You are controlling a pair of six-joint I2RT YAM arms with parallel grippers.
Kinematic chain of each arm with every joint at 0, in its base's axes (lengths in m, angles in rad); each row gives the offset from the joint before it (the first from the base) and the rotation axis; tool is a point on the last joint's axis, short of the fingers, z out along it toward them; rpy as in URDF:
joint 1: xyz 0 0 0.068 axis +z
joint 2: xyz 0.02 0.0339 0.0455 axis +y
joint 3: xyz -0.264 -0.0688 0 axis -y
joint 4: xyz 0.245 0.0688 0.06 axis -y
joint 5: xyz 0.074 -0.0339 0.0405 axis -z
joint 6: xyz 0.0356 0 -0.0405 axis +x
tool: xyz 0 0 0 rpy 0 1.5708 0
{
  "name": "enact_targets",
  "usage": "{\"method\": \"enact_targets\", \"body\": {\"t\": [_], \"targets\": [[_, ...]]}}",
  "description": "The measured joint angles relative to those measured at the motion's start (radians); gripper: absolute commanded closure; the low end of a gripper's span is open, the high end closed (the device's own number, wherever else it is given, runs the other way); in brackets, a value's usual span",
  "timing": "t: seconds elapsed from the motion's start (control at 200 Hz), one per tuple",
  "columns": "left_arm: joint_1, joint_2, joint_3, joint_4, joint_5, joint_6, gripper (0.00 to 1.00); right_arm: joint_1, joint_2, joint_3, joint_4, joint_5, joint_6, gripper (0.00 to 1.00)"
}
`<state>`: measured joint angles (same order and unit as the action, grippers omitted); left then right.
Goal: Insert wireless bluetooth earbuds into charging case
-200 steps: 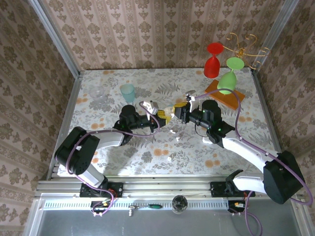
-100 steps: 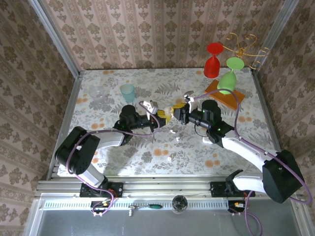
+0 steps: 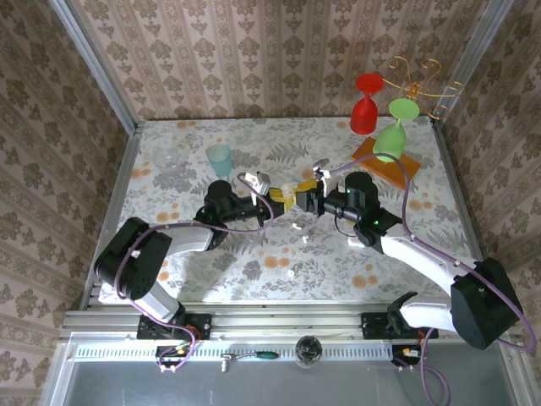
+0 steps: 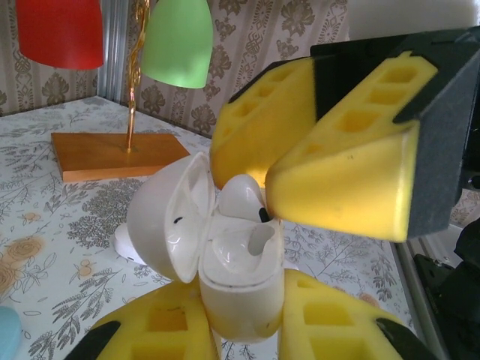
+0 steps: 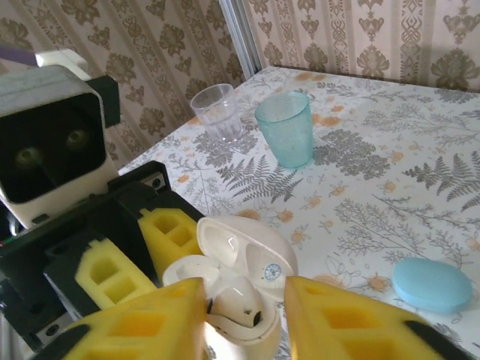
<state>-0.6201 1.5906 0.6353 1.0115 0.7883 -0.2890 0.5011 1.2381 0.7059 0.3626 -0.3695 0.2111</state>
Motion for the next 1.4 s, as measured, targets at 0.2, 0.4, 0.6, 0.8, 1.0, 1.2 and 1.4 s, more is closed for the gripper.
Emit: {"method": "enact_targets", "body": {"t": [0.2, 0.4, 0.6, 0.8, 1.0, 1.2, 1.4], "targets": [[0.007, 0.0, 0.0, 0.037, 0.0, 0.0, 1.0, -0.056, -0.053, -0.016, -0.003, 0.025, 0.08, 0.32], [0.051, 0.001, -0.033, 0.098, 0.0, 0.001, 1.0, -0.071, -0.102, -0.018, -0.029, 0.029, 0.119, 0.23], [0.133, -0.003, -0.116, 0.135, -0.024, 0.032, 1.0, -0.071, -0.053, 0.035, -0.257, 0.128, 0.158, 0.29], [0.167, -0.099, -0.175, 0.073, -0.092, 0.122, 1.0, -0.056, 0.14, 0.159, -0.512, 0.24, 0.158, 0.34], [0.251, -0.208, -0.222, 0.029, -0.143, 0.15, 1.0, 0.053, 0.364, 0.324, -0.75, 0.343, 0.096, 0.43], [0.387, -0.325, -0.291, -0.073, -0.204, 0.155, 1.0, 0.146, 0.541, 0.531, -0.964, 0.471, 0.021, 0.46], [0.393, -0.428, -0.291, -0.168, -0.266, 0.189, 1.0, 0.202, 0.679, 0.677, -1.113, 0.544, -0.039, 0.51]]}}
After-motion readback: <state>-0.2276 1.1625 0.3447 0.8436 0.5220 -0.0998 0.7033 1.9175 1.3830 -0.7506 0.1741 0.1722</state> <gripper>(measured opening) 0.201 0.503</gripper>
